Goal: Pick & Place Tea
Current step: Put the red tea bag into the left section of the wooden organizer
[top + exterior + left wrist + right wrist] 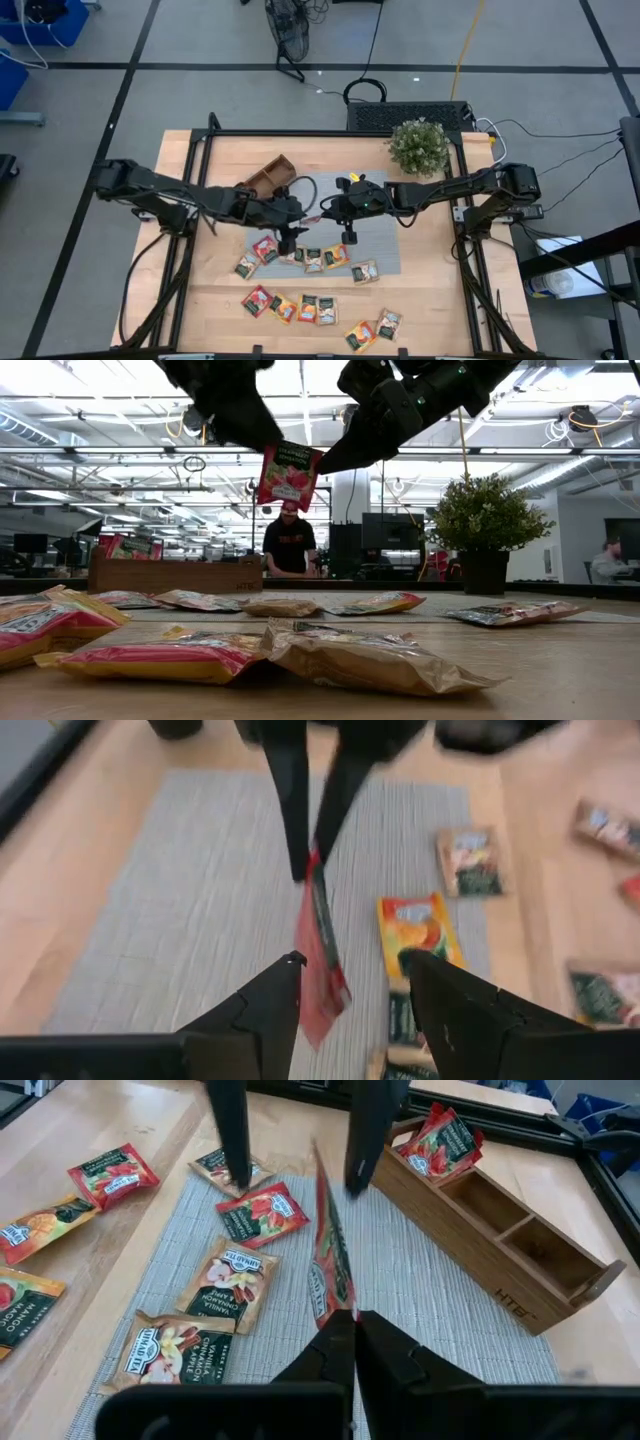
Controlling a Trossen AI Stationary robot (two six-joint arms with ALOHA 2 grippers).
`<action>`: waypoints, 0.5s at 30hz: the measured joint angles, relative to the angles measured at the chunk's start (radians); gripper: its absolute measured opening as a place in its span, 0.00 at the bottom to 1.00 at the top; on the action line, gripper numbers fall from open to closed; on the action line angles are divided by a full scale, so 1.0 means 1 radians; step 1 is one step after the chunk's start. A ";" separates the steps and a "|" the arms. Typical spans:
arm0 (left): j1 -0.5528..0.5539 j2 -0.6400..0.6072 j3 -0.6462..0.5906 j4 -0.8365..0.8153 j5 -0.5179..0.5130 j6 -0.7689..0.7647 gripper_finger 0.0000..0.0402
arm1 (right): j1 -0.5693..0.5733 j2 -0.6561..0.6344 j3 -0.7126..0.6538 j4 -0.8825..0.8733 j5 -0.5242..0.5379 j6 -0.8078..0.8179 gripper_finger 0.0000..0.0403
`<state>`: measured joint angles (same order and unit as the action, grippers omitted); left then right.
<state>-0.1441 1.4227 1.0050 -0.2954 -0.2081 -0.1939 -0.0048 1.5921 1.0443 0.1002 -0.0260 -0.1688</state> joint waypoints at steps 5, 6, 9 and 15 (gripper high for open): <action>0.019 0.011 0.000 0.030 0.001 0.002 0.48 | 0.000 0.000 0.000 0.000 0.000 0.000 0.00; 0.024 0.011 0.000 0.030 0.001 0.001 0.48 | 0.000 0.000 0.000 0.000 0.000 0.000 0.00; 0.035 0.009 0.000 0.029 0.014 0.000 0.48 | 0.000 0.000 0.000 0.000 -0.001 0.000 0.00; 0.062 0.025 0.000 0.027 0.082 0.000 0.36 | 0.000 0.000 0.000 0.000 -0.001 0.000 0.00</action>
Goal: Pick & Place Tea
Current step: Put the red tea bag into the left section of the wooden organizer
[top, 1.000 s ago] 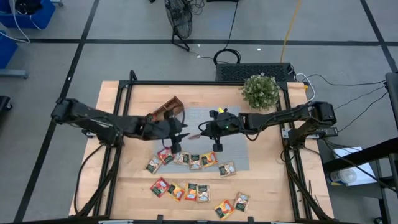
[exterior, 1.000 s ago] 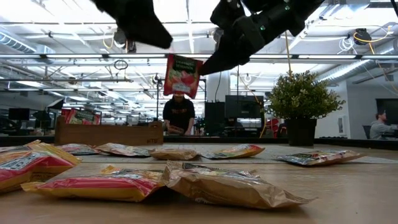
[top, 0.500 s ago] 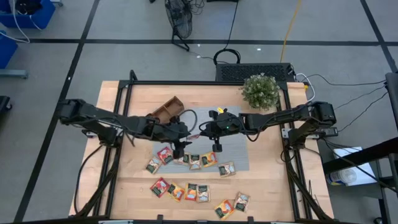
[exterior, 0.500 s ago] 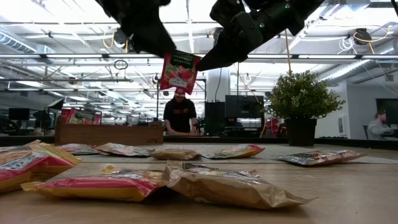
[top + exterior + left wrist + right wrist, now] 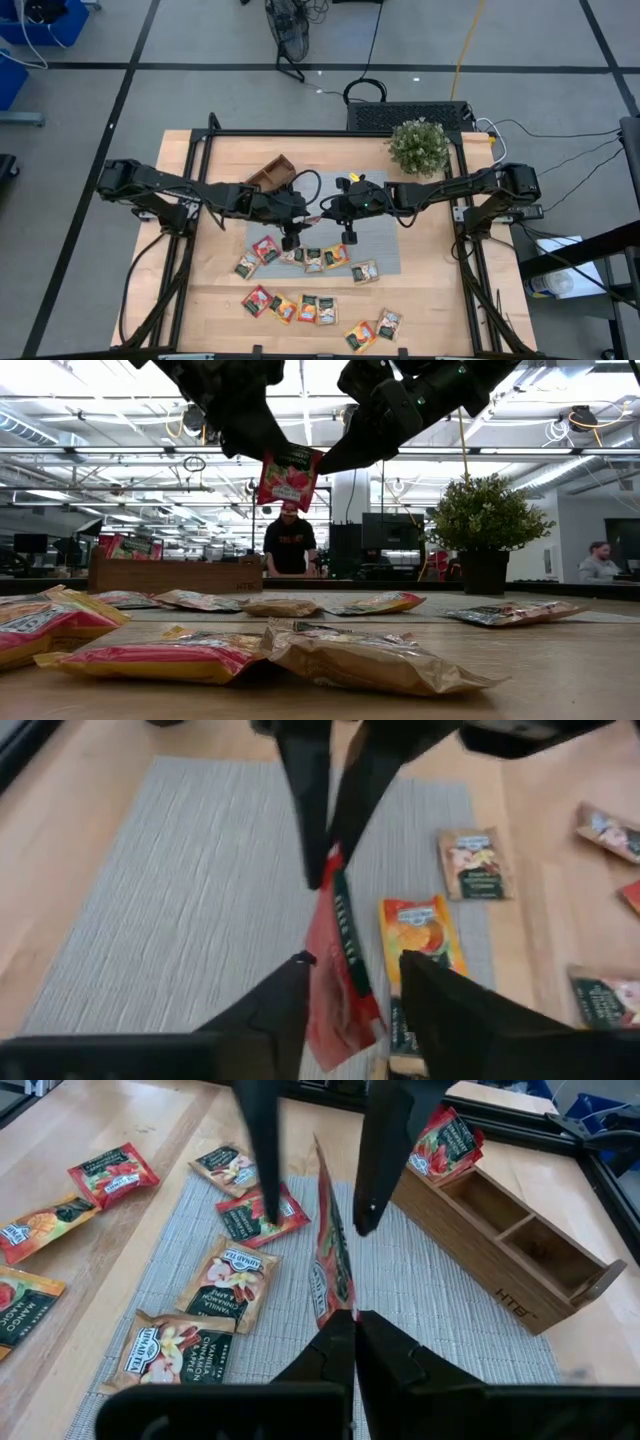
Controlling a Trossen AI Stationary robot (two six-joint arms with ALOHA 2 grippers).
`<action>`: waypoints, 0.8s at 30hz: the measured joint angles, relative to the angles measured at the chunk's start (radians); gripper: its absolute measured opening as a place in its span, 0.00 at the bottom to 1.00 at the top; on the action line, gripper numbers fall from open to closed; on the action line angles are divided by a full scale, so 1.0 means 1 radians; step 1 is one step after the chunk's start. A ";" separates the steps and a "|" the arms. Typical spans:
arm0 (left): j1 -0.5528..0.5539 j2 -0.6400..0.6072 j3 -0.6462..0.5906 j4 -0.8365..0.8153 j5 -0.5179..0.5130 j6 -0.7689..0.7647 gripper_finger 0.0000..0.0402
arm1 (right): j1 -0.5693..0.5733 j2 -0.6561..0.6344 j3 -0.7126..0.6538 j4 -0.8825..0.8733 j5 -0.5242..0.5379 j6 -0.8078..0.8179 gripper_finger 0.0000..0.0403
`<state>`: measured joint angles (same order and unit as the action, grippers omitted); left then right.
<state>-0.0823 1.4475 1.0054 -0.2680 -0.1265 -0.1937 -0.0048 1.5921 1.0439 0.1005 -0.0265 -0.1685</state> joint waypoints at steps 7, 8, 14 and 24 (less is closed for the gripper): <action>0.037 -0.003 0.000 0.002 -0.008 0.038 0.03 | 0.000 0.000 0.000 0.000 0.000 0.001 0.00; 0.039 -0.007 0.000 0.000 -0.017 0.041 0.03 | 0.000 0.000 0.000 0.002 0.000 0.004 0.00; 0.010 -0.074 0.000 -0.199 -0.280 -0.008 0.01 | 0.002 0.000 -0.001 -0.016 -0.001 0.058 0.00; -0.173 -0.319 -0.132 -0.447 -0.669 -0.456 0.01 | 0.000 0.000 -0.029 -0.009 -0.001 0.033 0.00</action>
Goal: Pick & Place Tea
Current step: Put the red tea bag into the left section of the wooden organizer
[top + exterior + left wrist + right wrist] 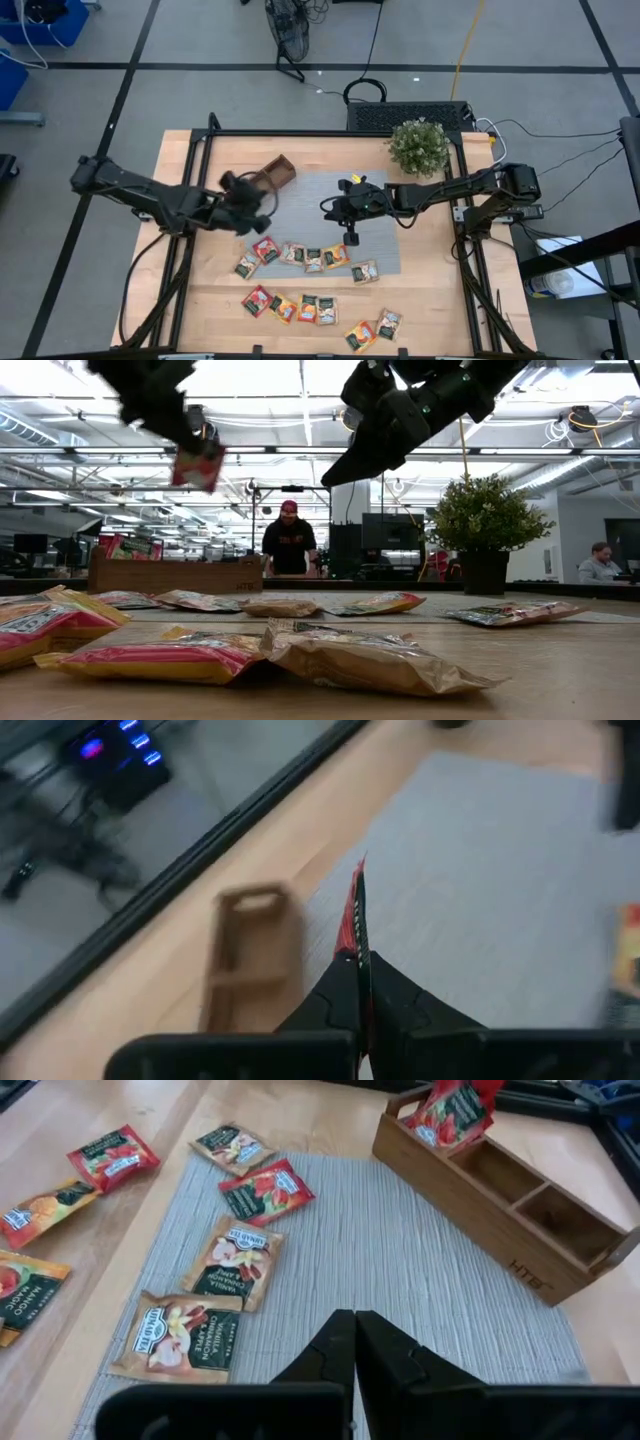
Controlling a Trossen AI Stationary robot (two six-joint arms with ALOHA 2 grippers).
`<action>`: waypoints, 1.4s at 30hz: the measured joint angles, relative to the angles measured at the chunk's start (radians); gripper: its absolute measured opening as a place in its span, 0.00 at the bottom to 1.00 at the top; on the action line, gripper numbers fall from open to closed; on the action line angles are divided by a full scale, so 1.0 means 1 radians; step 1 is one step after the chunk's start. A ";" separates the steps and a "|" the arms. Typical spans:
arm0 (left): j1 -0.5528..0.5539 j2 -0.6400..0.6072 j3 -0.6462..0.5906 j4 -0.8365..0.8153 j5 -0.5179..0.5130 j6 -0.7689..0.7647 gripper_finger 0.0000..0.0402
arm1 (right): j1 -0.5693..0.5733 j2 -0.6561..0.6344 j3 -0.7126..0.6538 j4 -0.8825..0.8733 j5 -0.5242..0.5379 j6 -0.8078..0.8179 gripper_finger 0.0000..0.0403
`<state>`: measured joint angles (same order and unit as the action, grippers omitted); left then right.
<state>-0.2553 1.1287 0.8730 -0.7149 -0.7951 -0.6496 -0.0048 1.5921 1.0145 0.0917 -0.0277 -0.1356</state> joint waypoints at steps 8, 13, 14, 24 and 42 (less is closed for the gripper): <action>-0.008 -0.164 -0.249 -0.041 -0.017 -0.292 0.00 | 0.000 0.000 0.000 0.015 0.000 -0.023 0.00; -0.006 -0.245 -0.335 -0.036 -0.012 -0.353 0.00 | 0.000 0.000 0.000 0.017 0.000 -0.026 0.00; -0.006 -0.258 -0.348 -0.035 -0.008 -0.358 0.00 | 0.000 0.000 0.000 0.017 0.000 -0.026 0.00; 0.005 -0.287 -0.494 0.046 0.005 -0.380 0.00 | 0.000 0.000 0.000 0.042 0.000 -0.034 0.00; 0.027 -0.287 -0.594 0.215 0.046 -0.223 0.09 | 0.000 0.000 0.000 0.055 -0.002 -0.033 0.00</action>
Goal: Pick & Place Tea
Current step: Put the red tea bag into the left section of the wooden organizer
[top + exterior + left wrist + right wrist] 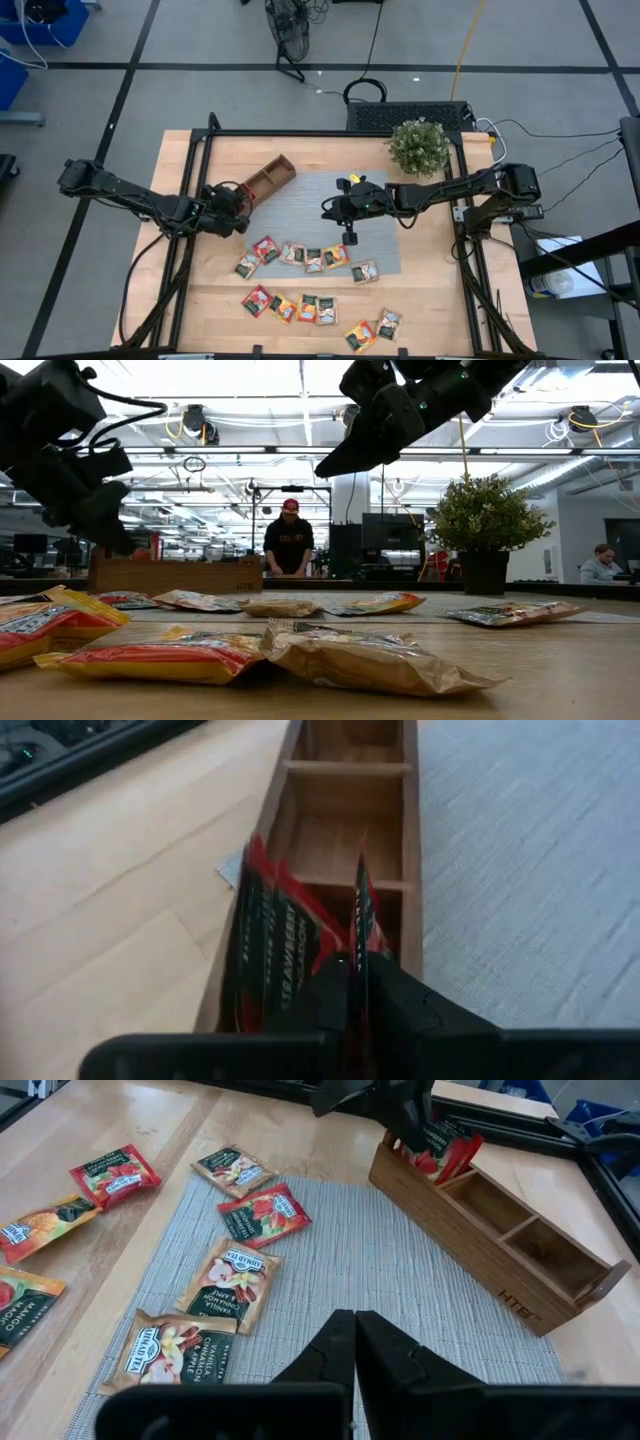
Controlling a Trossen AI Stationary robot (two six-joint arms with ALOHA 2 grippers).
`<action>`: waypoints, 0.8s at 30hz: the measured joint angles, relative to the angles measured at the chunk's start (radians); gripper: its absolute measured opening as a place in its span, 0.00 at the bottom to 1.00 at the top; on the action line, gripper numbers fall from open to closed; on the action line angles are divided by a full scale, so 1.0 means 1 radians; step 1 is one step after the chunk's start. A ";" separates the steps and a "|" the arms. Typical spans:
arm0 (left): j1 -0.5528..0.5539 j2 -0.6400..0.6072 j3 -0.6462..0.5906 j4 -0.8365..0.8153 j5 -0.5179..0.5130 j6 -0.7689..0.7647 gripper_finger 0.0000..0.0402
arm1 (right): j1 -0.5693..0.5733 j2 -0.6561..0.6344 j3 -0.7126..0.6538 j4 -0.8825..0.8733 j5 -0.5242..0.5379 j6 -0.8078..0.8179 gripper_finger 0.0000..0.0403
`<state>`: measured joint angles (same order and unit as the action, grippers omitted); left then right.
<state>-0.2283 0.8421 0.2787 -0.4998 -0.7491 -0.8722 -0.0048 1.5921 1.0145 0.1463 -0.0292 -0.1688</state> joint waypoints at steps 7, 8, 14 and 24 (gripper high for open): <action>0.000 0.000 0.053 -0.008 0.001 0.030 0.18 | 0.000 0.000 0.000 -0.001 0.000 0.001 0.00; 0.000 0.000 0.063 -0.020 0.001 0.041 0.20 | 0.000 0.000 0.000 -0.002 0.000 0.006 0.00; 0.000 0.000 0.129 -0.179 -0.039 -0.024 0.24 | 0.000 0.000 0.000 -0.011 -0.001 0.018 0.00; 0.000 0.000 0.159 -0.324 -0.025 -0.208 0.24 | 0.000 0.000 0.000 -0.024 -0.001 0.018 0.00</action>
<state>-0.2283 0.8421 0.4381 -0.8234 -0.7744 -1.0805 -0.0048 1.5921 1.0145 0.1226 -0.0303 -0.1505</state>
